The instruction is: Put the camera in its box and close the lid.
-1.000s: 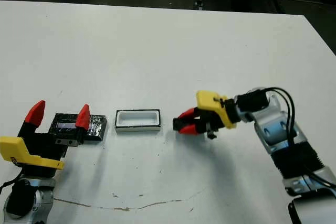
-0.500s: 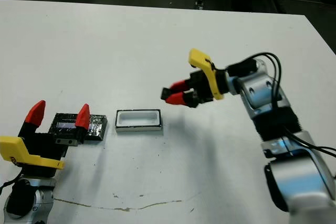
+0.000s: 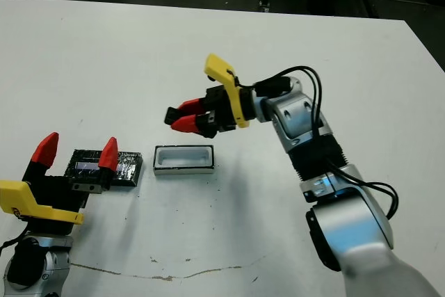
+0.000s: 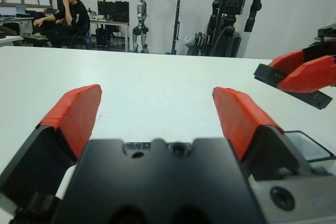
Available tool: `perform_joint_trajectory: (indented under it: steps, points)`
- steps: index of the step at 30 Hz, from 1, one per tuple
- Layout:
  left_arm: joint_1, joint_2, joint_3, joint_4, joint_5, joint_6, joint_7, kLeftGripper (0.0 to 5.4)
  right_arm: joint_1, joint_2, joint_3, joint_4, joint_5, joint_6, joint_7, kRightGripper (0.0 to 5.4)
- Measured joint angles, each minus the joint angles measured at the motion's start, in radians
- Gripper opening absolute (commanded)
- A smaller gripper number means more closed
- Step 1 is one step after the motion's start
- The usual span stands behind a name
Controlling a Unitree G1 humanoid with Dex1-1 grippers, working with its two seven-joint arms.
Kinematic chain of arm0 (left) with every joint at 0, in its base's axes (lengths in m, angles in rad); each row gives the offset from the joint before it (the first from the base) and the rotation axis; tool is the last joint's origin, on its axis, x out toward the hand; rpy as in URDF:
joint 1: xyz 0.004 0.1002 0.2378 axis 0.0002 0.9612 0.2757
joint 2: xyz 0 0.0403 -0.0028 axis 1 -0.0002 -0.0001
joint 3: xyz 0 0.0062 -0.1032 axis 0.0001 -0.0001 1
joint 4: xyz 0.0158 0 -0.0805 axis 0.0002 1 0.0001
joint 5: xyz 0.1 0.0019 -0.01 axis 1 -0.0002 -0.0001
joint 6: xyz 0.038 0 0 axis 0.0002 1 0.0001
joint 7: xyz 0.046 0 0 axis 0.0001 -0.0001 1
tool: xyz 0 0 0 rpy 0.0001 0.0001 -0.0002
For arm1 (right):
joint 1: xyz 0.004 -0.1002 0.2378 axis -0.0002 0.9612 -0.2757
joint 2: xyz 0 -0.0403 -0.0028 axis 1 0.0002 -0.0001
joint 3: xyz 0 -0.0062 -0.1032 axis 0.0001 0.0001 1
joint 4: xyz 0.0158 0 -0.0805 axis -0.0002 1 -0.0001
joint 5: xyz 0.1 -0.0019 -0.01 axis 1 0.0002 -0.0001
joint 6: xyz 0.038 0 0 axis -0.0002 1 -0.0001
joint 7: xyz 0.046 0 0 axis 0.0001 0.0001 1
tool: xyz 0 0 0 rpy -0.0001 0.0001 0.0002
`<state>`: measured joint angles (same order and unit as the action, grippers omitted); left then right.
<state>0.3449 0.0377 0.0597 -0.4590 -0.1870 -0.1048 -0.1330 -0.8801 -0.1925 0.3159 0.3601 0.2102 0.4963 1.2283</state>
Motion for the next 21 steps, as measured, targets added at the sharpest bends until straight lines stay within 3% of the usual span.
perform_joint_trajectory:
  steps: [11, 21]
  points:
    - [-0.009, 0.0, 0.003, 0.002, 0.0, 0.0, 0.0, 5.4, 0.072, 0.016, 0.033, -0.021, 0.028, 0.001, 0.007, 1.65]
    - [-0.021, 0.0, 0.003, 0.005, -0.001, -0.003, 0.0, 5.4, 0.082, 0.015, 0.083, -0.006, -0.026, -0.082, 0.007, 1.65]
